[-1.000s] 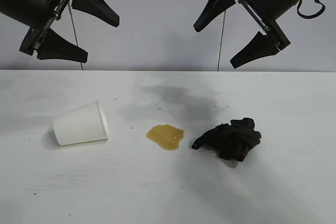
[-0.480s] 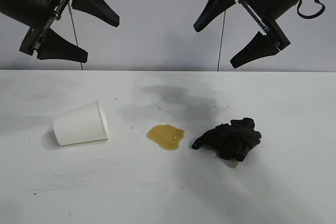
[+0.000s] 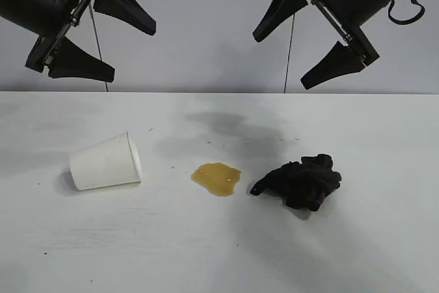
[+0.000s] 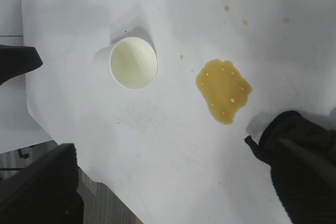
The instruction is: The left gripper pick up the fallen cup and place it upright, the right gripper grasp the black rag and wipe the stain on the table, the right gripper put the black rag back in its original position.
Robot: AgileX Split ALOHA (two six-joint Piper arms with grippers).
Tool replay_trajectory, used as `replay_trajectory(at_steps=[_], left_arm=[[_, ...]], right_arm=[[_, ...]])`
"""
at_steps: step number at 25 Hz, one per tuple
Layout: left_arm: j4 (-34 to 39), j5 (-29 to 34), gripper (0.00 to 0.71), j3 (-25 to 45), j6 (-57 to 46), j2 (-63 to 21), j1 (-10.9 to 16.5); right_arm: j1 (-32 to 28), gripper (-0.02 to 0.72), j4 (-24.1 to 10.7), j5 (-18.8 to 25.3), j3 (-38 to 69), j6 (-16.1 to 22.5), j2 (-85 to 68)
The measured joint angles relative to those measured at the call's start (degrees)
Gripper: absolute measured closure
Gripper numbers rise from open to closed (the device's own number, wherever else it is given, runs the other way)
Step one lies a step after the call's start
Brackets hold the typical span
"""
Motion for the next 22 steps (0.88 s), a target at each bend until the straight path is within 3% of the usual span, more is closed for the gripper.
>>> replay_trajectory(at_steps=[14,18,22], left_arm=[[1.2,-3.8,0.051,0.0,0.1,0.0,0.0],[12.3,-3.8,0.051,0.0,5.0,0.0,0.0],[24.9,-3.4,0.051,0.0,18.6,0.0,-1.2]], right_arm=[[0.0,0.009,0.0,0.0,0.0,0.0,0.0],[0.0,0.009,0.0,-0.1,0.0,0.0,0.0],[0.0,0.009,0.0,-0.9,0.0,0.0,0.0]])
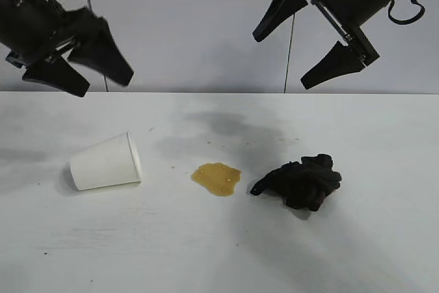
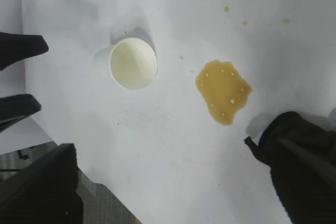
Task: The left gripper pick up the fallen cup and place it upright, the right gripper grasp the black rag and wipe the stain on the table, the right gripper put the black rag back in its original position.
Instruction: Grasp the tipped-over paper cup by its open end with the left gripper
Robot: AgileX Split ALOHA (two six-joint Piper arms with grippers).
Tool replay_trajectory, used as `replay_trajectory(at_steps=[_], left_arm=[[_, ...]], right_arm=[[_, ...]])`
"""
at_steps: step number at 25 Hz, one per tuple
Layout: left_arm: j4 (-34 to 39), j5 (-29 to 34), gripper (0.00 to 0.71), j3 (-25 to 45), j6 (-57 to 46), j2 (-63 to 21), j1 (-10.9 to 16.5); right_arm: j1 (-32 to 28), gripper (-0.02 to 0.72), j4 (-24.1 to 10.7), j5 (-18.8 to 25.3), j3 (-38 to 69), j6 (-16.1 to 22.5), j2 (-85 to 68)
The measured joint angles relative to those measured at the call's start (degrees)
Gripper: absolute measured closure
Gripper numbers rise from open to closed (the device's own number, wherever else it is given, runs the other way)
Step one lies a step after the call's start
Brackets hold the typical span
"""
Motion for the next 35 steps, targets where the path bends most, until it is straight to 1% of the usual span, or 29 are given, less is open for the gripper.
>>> replay_trajectory(at_steps=[3,7,9,11,14,18,22,25,29,35], left_arm=[[4.3,0.0,0.051,0.0,10.8,0.0,-2.0],[5.2,-2.9,0.051,0.0,22.6,0.0,-4.9],[5.4,-5.5,0.051,0.0,26.5,0.0,-6.1],[6.5,-7.6,0.051,0.0,28.1,0.0,-6.8],[8.7,-8.5,0.051,0.0,27.7,0.6,-6.9],[13.6,-8.4,0.051,0.0,21.0,4.8,-6.9],[17.4,-8.5,0.051,0.0,19.3,7.2,-6.9],[17.4,-9.4,0.051,0.0,19.2,7.2,-6.9],[15.6,-9.6,0.051,0.0,18.0,7.4,-6.9],[15.1,-9.6,0.051,0.0,17.0,9.5,-6.9]], right_arm=[[0.0,0.009,0.1,-0.4,0.0,0.0,0.0],[0.0,0.009,1.0,-0.4,0.0,0.0,0.0],[0.0,0.009,1.3,-0.3,0.0,0.0,0.0],[0.0,0.009,1.4,-0.2,0.0,0.0,0.0],[0.0,0.009,1.5,-0.2,0.0,0.1,0.0],[0.0,0.009,1.6,-0.2,0.0,0.1,0.0],[0.0,0.009,1.6,-0.1,0.0,0.1,0.0],[0.0,0.009,1.6,-0.1,0.0,0.1,0.0],[0.0,0.009,1.6,-0.1,0.0,0.1,0.0],[0.0,0.009,1.6,-0.2,0.0,0.1,0.0]])
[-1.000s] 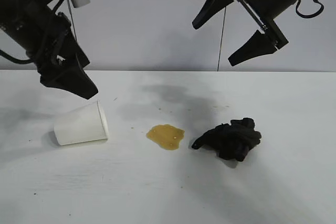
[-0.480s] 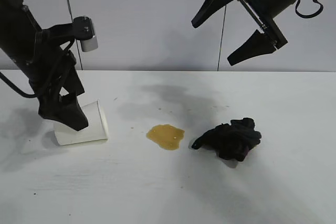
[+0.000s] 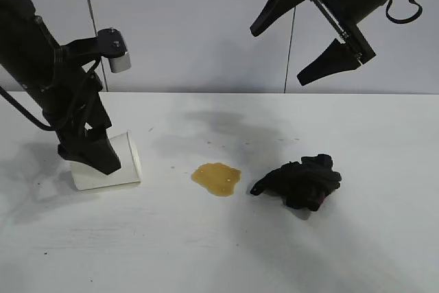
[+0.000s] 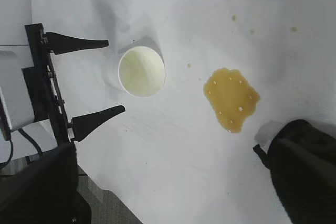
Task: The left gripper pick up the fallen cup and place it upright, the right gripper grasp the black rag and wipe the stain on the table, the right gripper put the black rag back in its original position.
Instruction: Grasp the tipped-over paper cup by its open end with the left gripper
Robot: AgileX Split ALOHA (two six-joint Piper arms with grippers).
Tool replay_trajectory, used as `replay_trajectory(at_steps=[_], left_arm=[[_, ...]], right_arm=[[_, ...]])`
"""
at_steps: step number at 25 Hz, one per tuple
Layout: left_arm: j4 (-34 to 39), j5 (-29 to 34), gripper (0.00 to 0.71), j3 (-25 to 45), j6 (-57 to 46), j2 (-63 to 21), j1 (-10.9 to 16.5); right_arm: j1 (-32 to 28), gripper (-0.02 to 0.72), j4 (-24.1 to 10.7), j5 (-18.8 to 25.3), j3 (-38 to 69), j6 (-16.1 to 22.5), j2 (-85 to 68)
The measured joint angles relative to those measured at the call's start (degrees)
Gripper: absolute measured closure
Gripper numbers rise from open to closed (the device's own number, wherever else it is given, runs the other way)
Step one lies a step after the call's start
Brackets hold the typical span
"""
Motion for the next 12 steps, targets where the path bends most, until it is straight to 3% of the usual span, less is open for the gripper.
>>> replay_trajectory(at_steps=[12], left_arm=[[-0.5,-2.0,0.051,0.0,-0.3,3.1,0.0]], right_arm=[[0.0,0.009,0.0,0.0,0.0,0.0,0.0]])
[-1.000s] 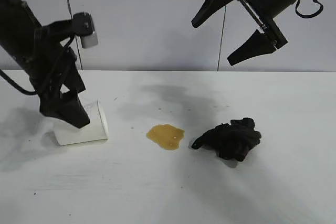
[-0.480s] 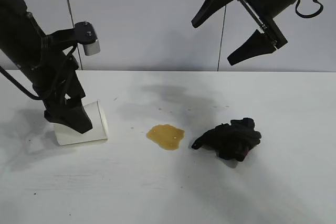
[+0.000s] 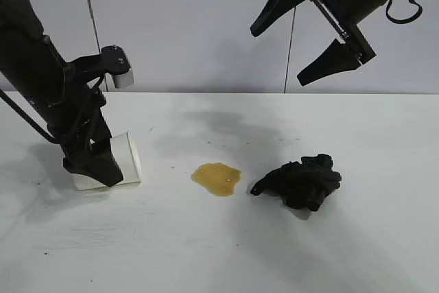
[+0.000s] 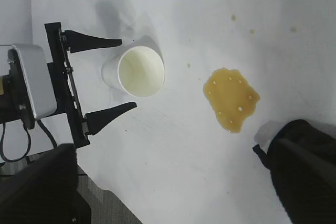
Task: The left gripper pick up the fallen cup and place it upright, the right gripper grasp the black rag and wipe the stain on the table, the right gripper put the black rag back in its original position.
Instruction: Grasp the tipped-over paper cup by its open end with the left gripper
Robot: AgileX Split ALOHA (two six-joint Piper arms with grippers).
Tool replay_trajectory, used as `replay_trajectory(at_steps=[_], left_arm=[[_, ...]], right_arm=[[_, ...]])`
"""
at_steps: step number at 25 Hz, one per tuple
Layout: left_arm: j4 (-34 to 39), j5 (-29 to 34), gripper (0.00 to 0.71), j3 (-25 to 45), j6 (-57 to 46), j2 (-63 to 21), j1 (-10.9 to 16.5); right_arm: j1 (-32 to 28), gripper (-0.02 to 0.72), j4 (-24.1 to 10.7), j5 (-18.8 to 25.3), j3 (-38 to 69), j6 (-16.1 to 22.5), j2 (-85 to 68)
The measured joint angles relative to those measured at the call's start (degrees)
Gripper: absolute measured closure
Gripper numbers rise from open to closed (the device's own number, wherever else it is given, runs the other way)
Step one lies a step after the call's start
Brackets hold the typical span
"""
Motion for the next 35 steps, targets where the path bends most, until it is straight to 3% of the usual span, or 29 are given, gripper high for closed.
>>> replay_trajectory(at_steps=[20,27,35], left_arm=[[0.1,-2.6,0.051,-0.2,0.0,1.9,0.0],[0.4,-2.5,0.211,-0.2,0.4,1.9,0.0],[0.3,-2.5,0.225,-0.3,0.7,1.9,0.0]], right_arm=[[0.0,0.009,-0.2,-0.1,0.0,0.0,0.0],[0.0,0.009,-0.3,-0.1,0.0,0.0,0.0],[0.0,0.009,-0.4,-0.1,0.0,0.0,0.0]])
